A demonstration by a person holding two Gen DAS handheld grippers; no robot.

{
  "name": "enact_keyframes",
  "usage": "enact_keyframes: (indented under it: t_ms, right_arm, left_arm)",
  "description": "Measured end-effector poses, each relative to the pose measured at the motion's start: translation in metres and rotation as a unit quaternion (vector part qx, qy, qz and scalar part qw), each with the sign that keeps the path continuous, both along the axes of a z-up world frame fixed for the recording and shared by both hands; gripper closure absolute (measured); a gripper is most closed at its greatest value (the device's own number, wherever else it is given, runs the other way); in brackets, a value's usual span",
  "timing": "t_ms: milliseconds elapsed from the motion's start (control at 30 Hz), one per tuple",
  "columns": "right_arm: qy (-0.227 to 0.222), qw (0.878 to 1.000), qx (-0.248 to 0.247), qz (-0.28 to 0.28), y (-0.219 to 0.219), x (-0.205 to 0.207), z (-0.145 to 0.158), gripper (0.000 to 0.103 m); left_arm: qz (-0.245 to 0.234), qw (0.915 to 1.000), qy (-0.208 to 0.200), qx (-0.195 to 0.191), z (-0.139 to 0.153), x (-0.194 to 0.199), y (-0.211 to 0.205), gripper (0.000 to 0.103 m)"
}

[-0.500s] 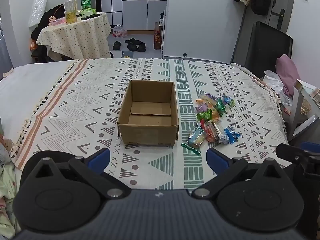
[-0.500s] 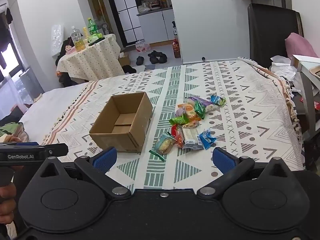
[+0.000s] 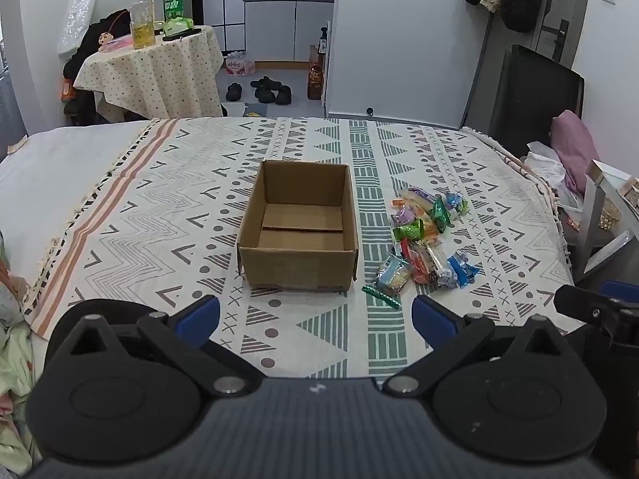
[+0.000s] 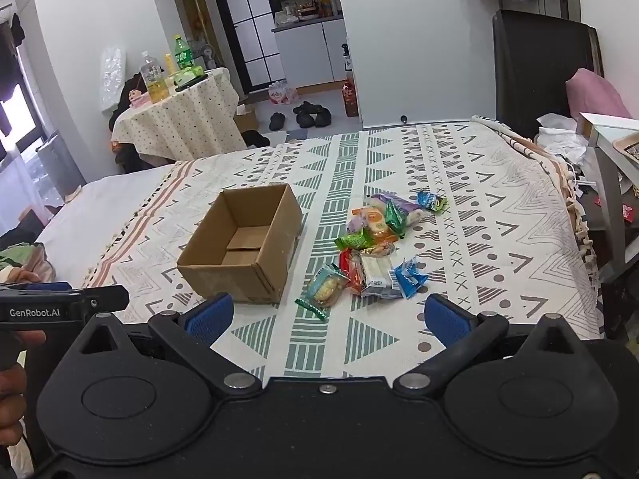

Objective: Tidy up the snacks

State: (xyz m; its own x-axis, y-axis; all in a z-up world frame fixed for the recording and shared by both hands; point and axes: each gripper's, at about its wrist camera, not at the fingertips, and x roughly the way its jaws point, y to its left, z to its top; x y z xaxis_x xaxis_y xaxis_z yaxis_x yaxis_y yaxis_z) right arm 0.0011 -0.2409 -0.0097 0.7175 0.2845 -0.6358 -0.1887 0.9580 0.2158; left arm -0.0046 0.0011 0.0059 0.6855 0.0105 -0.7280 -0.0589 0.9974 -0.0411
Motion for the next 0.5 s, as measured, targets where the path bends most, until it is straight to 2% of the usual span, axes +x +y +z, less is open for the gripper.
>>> enact_keyframes:
  t_ms: [500]
  right_arm:
    - [0.004, 1.000, -0.004, 0.003, 0.0033, 0.0060, -0.0030, 0.000]
  left_arm:
    - [0.000, 1.0000, -0.002, 0.000, 0.0025, -0.0015, -0.0004, 0.001]
